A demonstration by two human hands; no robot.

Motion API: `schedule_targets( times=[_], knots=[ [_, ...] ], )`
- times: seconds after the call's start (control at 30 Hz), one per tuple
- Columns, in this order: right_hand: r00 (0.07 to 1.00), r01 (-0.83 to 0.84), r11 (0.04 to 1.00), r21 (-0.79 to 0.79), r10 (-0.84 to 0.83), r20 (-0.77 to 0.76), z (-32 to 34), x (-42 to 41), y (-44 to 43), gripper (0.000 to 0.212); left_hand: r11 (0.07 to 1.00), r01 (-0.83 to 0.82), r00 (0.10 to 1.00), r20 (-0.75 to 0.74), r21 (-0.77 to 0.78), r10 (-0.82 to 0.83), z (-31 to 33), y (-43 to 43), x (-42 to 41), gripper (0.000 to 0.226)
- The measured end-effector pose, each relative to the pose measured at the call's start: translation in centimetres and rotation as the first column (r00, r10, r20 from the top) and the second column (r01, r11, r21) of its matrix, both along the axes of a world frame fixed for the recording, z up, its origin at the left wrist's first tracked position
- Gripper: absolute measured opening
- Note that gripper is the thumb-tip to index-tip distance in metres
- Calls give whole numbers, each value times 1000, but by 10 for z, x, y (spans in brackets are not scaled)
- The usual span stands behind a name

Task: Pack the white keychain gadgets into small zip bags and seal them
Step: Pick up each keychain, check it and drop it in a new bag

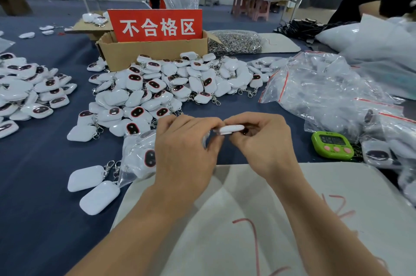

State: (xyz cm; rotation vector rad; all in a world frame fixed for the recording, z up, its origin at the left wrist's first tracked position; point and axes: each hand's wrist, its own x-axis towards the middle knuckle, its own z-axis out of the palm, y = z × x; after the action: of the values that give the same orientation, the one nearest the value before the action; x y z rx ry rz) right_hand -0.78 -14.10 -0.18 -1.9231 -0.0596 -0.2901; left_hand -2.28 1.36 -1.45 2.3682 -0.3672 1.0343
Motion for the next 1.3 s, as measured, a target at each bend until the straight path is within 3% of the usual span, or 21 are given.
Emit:
schedule_targets(
  times=[0.33, 0.47, 0.6, 0.67, 0.77, 0.87, 0.93, 1.2, 1.3],
  knots=[
    [999, 19, 1000, 7, -19, 39, 1, 0, 1, 29, 999, -44, 999, 3, -29, 44, -1, 5, 5, 7],
    [1000, -22, 1000, -17, 22, 6, 1, 1, 0, 20, 999, -24, 998, -57, -36, 22, -3, 3, 6, 24],
    [977, -180, 962, 207, 199, -79, 4, -1, 1, 8, 994, 103, 993, -56, -22, -104, -3, 2, 5, 59],
    [959, -196, 927, 321, 249, -133, 5, -2, -1, 12, 992, 123, 990, -64, -17, -124, -1, 2, 3, 47],
    [963, -101, 911, 400, 190, -190, 9, 2, -6, 20, 993, 112, 983, -144, -44, -117, -1, 3, 1, 27],
    [968, -75, 930, 360, 154, -197, 10, 3, -6, 28, 995, 57, 970, -233, -81, -74, -2, 3, 2, 31],
    [965, -124, 933, 338, 192, -177, 10, 1, -5, 23, 992, 46, 964, -255, -114, -74, -2, 3, 4, 40],
    [961, -154, 949, 274, 209, -184, 10, 0, -4, 21, 987, 36, 962, -262, -154, -76, 4, 0, -1, 41],
    [971, -97, 960, 264, 149, -187, 9, 0, -3, 27, 993, -82, 954, -297, -87, 53, 10, -1, -2, 42]
  ],
)
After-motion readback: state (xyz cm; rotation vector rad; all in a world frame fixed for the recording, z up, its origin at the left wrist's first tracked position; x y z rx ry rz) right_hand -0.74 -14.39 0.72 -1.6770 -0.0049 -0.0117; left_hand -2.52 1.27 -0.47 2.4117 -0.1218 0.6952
